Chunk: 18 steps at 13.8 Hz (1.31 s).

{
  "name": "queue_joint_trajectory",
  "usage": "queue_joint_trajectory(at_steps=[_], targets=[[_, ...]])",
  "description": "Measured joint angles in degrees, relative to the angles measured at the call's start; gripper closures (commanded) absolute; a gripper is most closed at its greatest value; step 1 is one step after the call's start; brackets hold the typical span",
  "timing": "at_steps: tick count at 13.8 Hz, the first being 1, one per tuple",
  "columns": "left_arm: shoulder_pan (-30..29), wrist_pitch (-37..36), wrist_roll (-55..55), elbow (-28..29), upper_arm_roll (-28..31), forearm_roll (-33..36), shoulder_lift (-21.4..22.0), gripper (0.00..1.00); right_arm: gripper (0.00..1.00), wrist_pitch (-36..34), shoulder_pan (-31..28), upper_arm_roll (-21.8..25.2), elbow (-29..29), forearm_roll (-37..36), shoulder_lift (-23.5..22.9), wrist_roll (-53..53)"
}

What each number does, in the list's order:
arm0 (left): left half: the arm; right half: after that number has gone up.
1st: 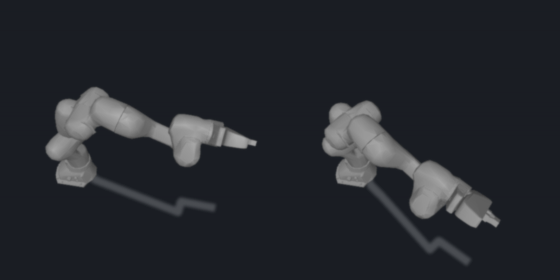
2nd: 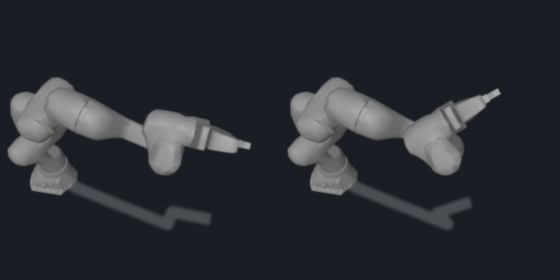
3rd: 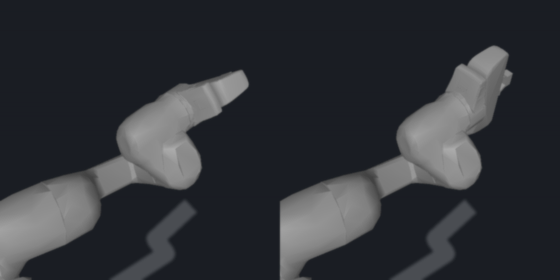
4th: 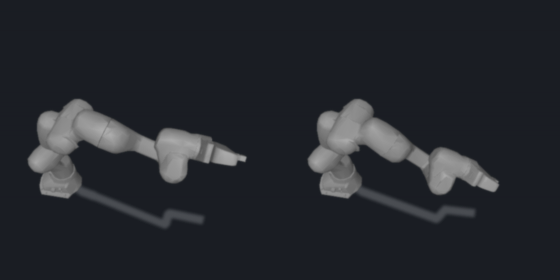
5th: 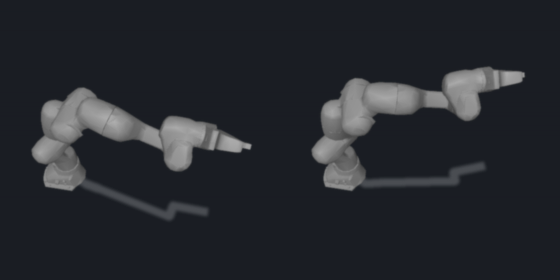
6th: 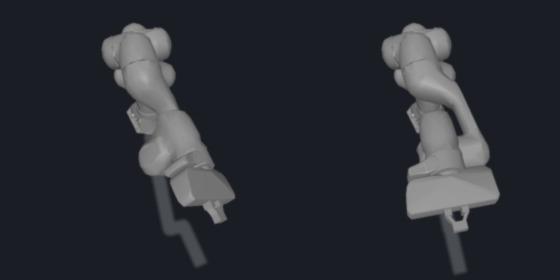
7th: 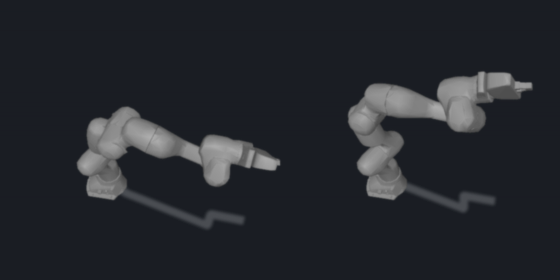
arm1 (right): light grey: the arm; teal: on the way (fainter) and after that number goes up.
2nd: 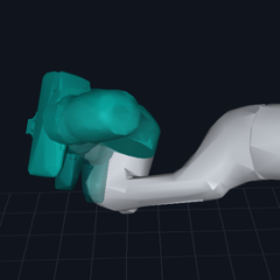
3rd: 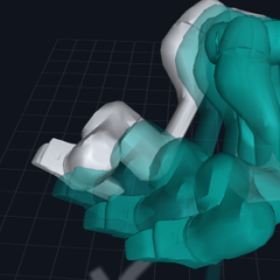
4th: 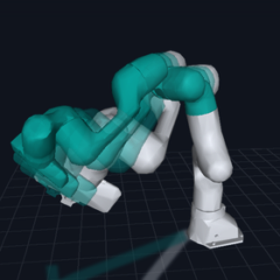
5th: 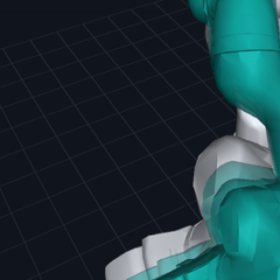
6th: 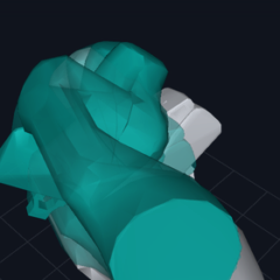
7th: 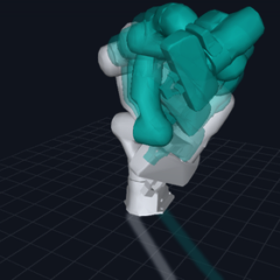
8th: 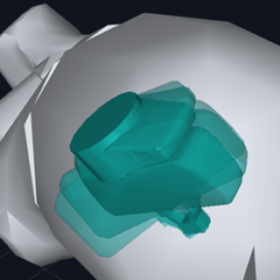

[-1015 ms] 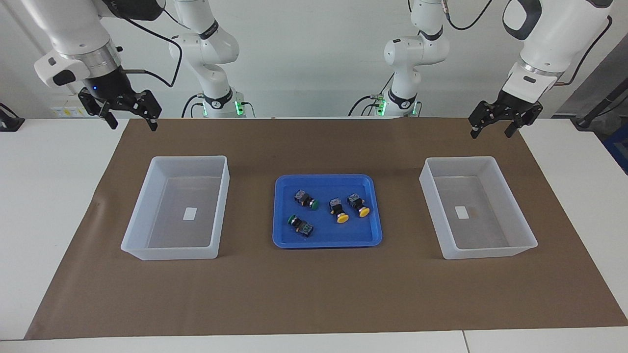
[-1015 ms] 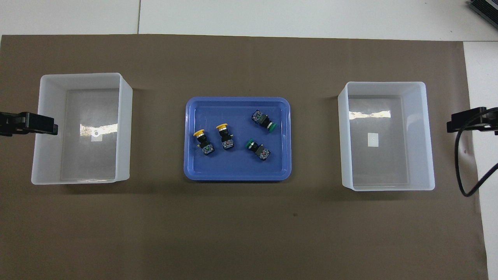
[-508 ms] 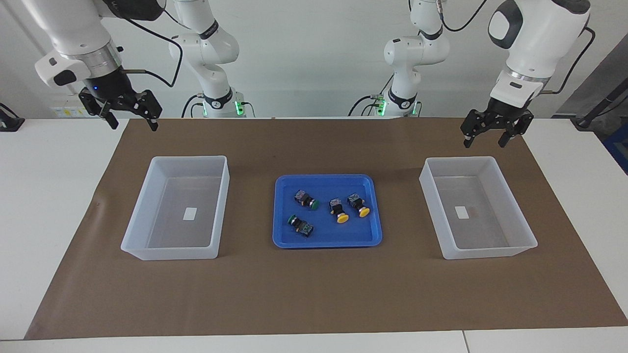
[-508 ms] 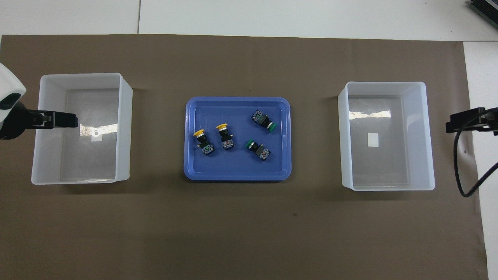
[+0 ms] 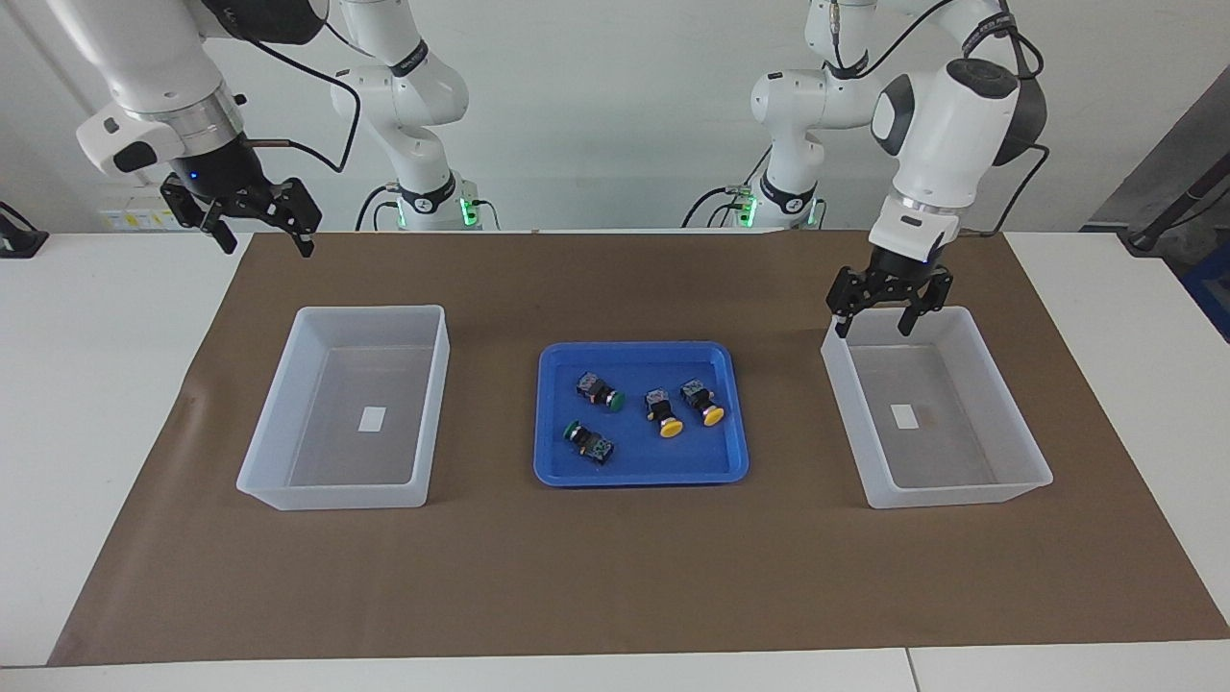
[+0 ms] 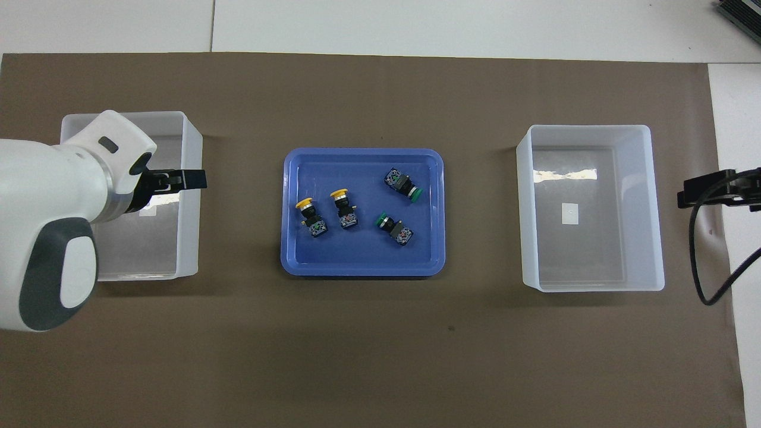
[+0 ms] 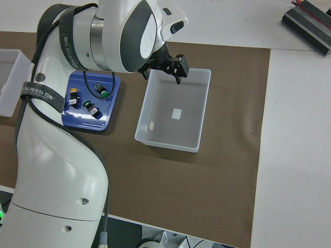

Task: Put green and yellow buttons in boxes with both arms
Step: 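Reach the left gripper over the blue tray toward a yellow button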

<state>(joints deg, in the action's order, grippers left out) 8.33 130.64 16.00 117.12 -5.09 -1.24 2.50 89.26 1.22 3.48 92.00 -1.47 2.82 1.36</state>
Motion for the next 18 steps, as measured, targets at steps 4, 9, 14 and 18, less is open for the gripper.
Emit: queue_joint_trajectory(at_steps=[4,9,14,18], targets=[[4.2,8.5,9.0,0.6,-0.1,0.0,-6.9,0.0,0.0,0.0,0.2,-0.4,0.3,0.0,0.2,0.0],[6.8,13.5,14.3,4.4,-0.1,0.0,-7.1,0.0,0.0,0.0,0.2,-0.4,0.4,0.0,0.3,0.0],[11.6,19.5,24.1,7.9,-0.1,0.0,-9.3,0.0,0.0,0.0,0.2,-0.4,0.4,0.0,0.3,0.0],[14.3,22.8,30.8,8.1,-0.1,0.0,-13.0,0.06,0.0,0.0,0.2,-0.4,0.4,0.0,0.3,0.0]])
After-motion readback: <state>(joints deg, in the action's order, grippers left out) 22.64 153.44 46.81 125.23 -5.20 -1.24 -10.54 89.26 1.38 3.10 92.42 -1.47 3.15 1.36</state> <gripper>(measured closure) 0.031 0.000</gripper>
